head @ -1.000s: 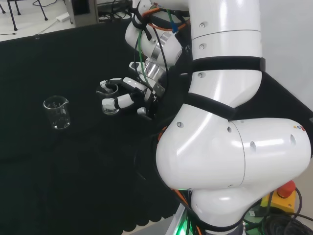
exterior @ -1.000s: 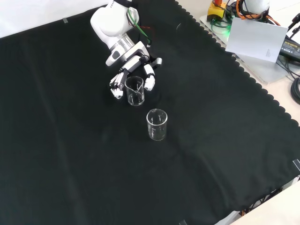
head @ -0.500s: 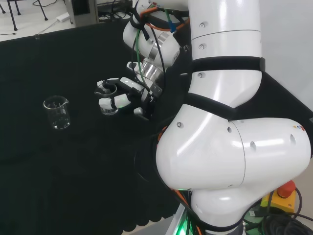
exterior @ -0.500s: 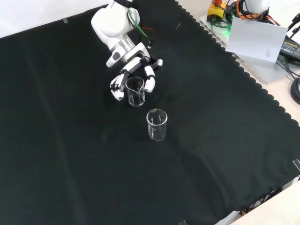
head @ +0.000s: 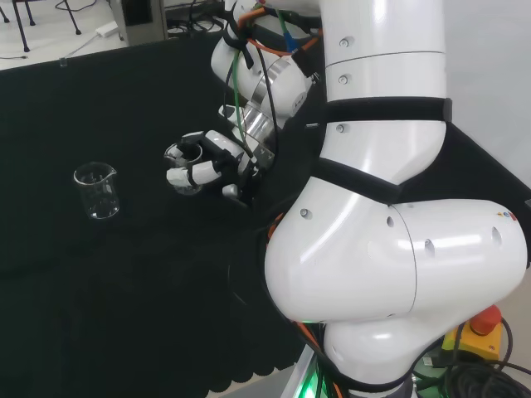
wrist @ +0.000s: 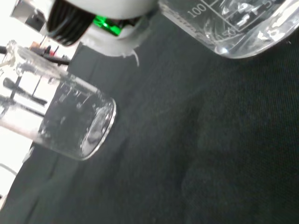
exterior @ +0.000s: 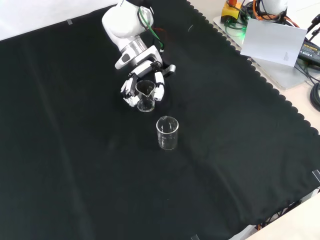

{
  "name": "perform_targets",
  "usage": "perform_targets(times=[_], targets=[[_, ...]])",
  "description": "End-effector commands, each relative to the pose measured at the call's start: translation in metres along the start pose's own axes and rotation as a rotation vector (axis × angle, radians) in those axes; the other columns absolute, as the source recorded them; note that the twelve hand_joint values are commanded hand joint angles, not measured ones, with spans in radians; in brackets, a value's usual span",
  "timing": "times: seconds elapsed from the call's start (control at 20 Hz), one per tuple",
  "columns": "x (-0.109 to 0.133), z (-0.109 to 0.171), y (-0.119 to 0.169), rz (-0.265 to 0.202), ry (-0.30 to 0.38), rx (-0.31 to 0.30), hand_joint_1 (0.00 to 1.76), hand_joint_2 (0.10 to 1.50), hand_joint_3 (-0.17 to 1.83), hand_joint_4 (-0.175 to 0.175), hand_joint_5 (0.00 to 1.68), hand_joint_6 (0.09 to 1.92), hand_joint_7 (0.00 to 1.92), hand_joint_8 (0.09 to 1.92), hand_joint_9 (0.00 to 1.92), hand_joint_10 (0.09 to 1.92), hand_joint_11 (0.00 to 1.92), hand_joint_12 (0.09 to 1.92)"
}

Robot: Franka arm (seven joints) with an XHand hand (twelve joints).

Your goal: Pick up the beaker on the right.

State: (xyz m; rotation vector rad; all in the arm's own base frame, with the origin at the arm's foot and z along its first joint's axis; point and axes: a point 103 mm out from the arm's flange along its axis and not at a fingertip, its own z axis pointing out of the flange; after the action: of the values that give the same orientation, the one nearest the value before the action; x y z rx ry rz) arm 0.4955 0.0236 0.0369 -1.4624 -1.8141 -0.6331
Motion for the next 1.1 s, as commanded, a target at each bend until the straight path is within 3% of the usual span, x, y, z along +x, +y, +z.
perform_targets(times=[0.05, 0.15, 0.25, 0.55, 0.9, 1.1], targets=[[0.011, -0.013, 0.004, 0.031, -0.049, -0.131, 1.17, 0.67, 0.68, -0.086, 1.22, 0.78, 1.26, 0.43, 1.11, 0.38, 0.88, 1.00], [0.016, -0.021, 0.005, 0.021, -0.069, -0.141, 1.19, 0.65, 0.68, -0.125, 1.26, 0.71, 1.42, 0.35, 1.25, 0.32, 1.05, 0.90], [0.022, -0.029, 0.006, 0.019, -0.102, -0.157, 1.19, 0.64, 0.67, -0.125, 1.29, 0.65, 1.50, 0.29, 1.33, 0.26, 1.14, 0.85], [0.037, -0.046, 0.006, 0.002, -0.142, -0.157, 1.19, 0.62, 0.65, -0.023, 1.39, 0.46, 1.64, 0.16, 1.48, 0.14, 1.28, 0.77], [0.045, -0.051, 0.000, -0.009, -0.170, -0.126, 1.19, 0.62, 0.62, 0.014, 1.42, 0.37, 1.69, 0.10, 1.55, 0.09, 1.36, 0.73], [0.052, -0.053, -0.003, -0.010, -0.179, -0.096, 1.19, 0.62, 0.62, 0.016, 1.43, 0.36, 1.70, 0.10, 1.56, 0.09, 1.37, 0.73]])
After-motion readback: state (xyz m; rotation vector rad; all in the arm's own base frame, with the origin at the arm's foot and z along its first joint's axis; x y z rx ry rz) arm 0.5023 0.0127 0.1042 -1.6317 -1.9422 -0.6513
